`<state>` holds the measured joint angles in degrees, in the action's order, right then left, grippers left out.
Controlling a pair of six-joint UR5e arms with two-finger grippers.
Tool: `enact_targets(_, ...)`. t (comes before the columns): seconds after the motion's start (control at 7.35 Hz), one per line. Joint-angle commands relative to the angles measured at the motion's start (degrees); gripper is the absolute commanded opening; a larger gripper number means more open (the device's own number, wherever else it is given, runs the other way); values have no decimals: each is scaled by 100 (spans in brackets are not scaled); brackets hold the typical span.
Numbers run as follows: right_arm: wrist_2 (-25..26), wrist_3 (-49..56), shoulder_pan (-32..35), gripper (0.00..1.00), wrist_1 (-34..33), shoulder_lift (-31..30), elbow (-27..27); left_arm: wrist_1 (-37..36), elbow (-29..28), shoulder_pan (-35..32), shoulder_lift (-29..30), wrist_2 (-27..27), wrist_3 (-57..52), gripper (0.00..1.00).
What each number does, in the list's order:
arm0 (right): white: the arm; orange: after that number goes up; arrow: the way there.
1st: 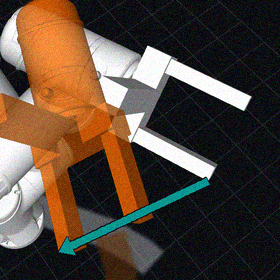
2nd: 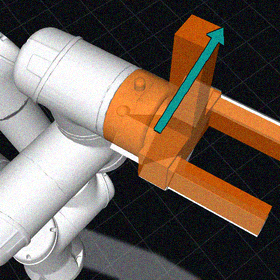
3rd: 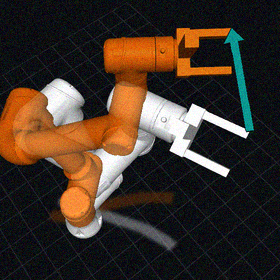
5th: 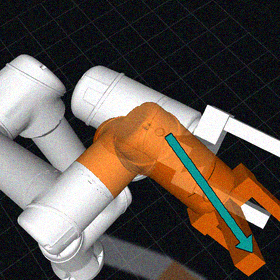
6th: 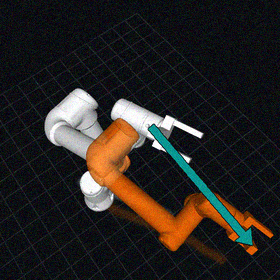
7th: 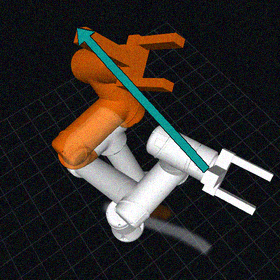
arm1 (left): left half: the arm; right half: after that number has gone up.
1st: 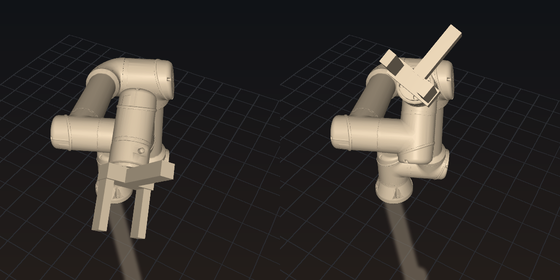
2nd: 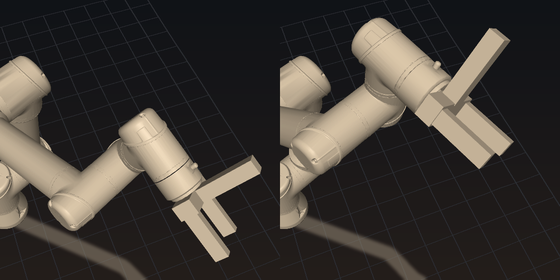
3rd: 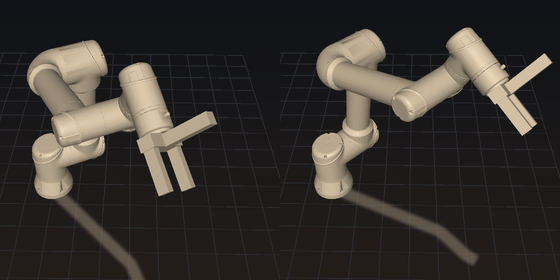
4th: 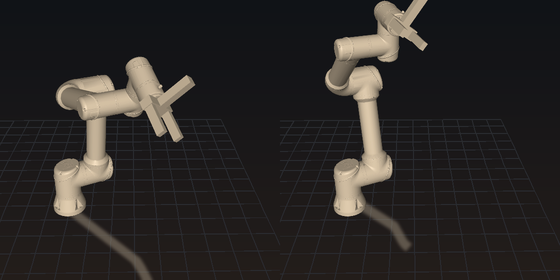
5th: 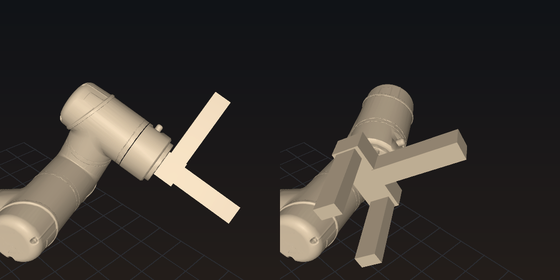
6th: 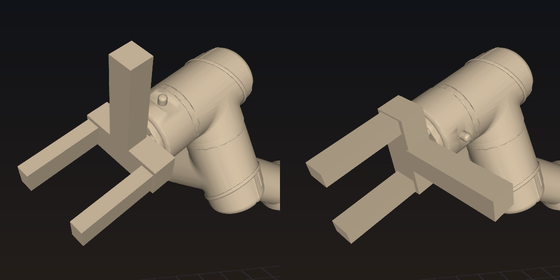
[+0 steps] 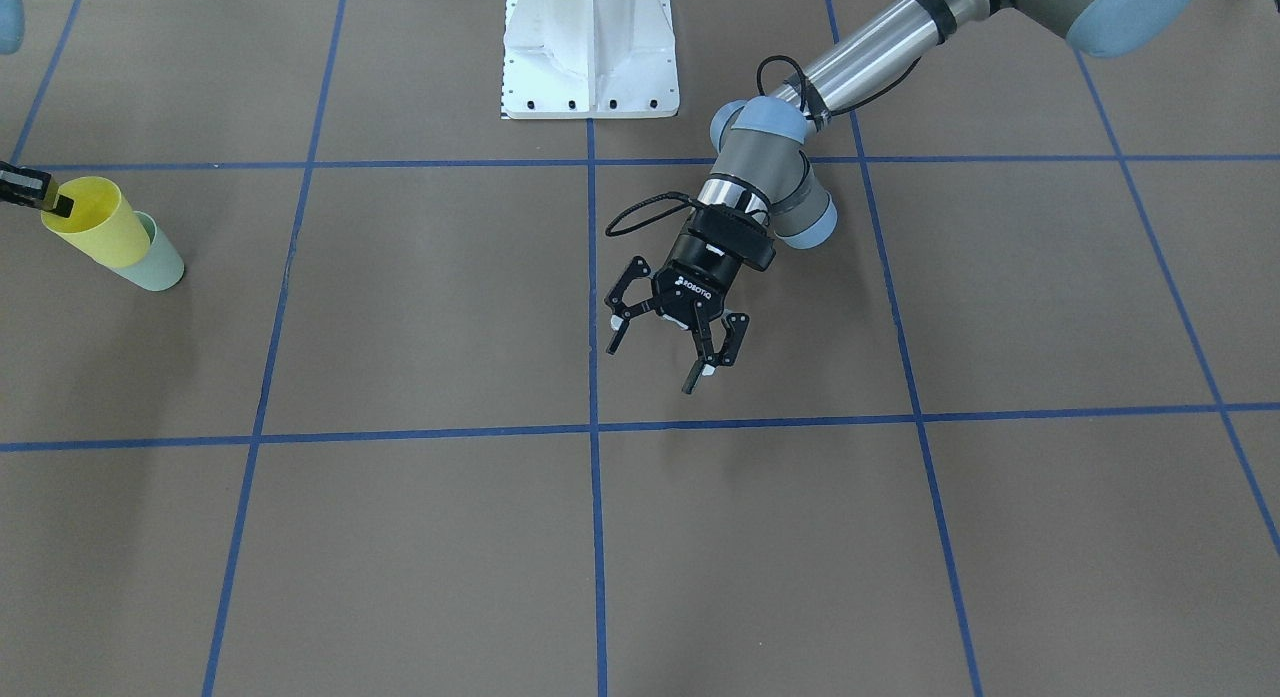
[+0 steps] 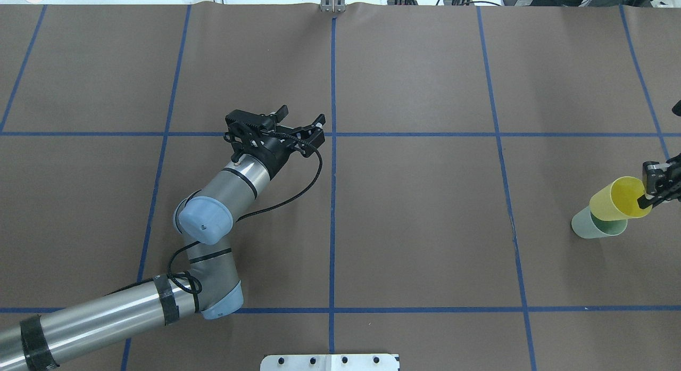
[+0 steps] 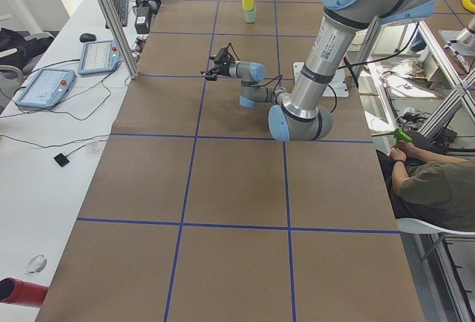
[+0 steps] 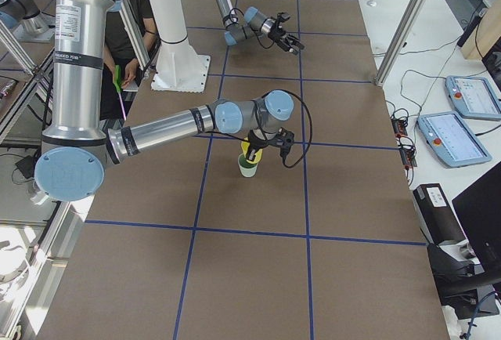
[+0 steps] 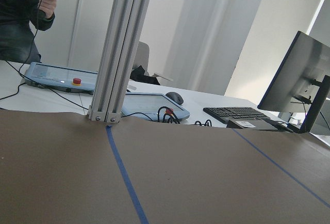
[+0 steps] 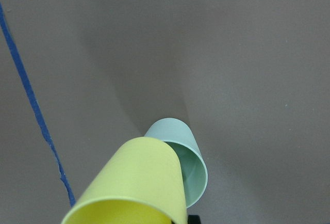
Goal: Transfer and stack yellow cup on green cup
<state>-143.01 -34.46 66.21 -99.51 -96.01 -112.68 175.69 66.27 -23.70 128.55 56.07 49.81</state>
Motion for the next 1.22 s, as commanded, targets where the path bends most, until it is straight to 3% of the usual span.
enact_targets(0.0,-112,1,6,0,11,-75,-44,0,0,6,3,0,3,99)
enact_targets(0.68,-122,80,6,0,28,-146,-17,0,0,6,3,0,-6,99)
enact_targets(0.82,-122,80,-2,12,28,-138,-9,0,0,6,3,0,-6,99)
enact_targets(1.09,-122,80,-3,76,37,-129,-8,0,0,6,3,0,3,99)
